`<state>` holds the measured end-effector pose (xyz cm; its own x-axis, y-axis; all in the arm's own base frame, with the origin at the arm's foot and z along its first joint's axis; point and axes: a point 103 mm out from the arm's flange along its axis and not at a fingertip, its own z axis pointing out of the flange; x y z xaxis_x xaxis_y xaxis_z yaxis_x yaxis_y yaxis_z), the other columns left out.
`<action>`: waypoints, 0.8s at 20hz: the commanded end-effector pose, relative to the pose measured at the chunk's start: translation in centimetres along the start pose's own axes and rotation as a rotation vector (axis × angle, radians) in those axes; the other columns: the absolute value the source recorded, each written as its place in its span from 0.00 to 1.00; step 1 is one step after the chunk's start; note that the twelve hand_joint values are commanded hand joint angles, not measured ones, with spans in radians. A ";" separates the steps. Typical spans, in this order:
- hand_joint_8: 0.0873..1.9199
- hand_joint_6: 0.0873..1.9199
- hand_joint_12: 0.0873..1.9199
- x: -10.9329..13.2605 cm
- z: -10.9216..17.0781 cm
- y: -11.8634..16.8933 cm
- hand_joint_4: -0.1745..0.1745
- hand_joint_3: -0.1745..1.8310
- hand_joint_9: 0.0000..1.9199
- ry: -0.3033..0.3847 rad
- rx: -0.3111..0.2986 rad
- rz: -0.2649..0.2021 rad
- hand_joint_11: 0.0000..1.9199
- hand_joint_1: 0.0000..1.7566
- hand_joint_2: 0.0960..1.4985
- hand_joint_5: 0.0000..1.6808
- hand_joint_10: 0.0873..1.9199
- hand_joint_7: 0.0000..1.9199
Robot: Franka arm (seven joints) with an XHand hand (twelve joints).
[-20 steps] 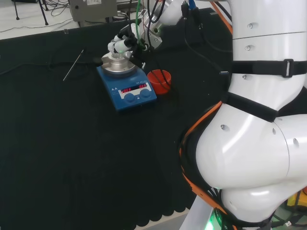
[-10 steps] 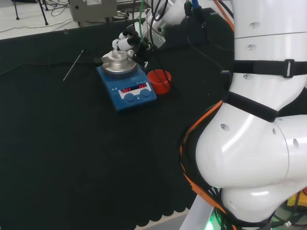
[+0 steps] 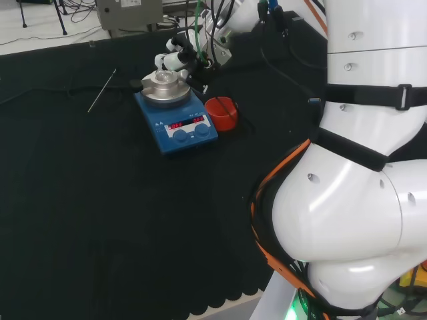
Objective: Place the round-bottom flask on the heater.
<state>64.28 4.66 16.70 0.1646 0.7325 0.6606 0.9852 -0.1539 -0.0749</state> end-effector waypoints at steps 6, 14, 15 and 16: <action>0.31 0.18 0.70 1.1 -2.3 -2.5 0.43 0.35 0.29 -0.064 0.003 -0.050 0.06 0.44 0.33 0.19 0.33 0.17; 0.32 0.13 0.70 1.6 -4.8 -6.1 0.44 0.34 0.28 -0.099 -0.015 -0.050 0.05 0.43 0.35 0.20 0.33 0.16; 0.32 0.13 0.70 1.6 -5.1 -6.5 0.44 0.34 0.27 -0.105 -0.017 -0.049 0.05 0.43 0.35 0.20 0.33 0.16; 0.32 0.13 0.70 1.6 -5.4 -7.0 0.44 0.34 0.27 -0.110 -0.017 -0.047 0.05 0.43 0.35 0.20 0.33 0.16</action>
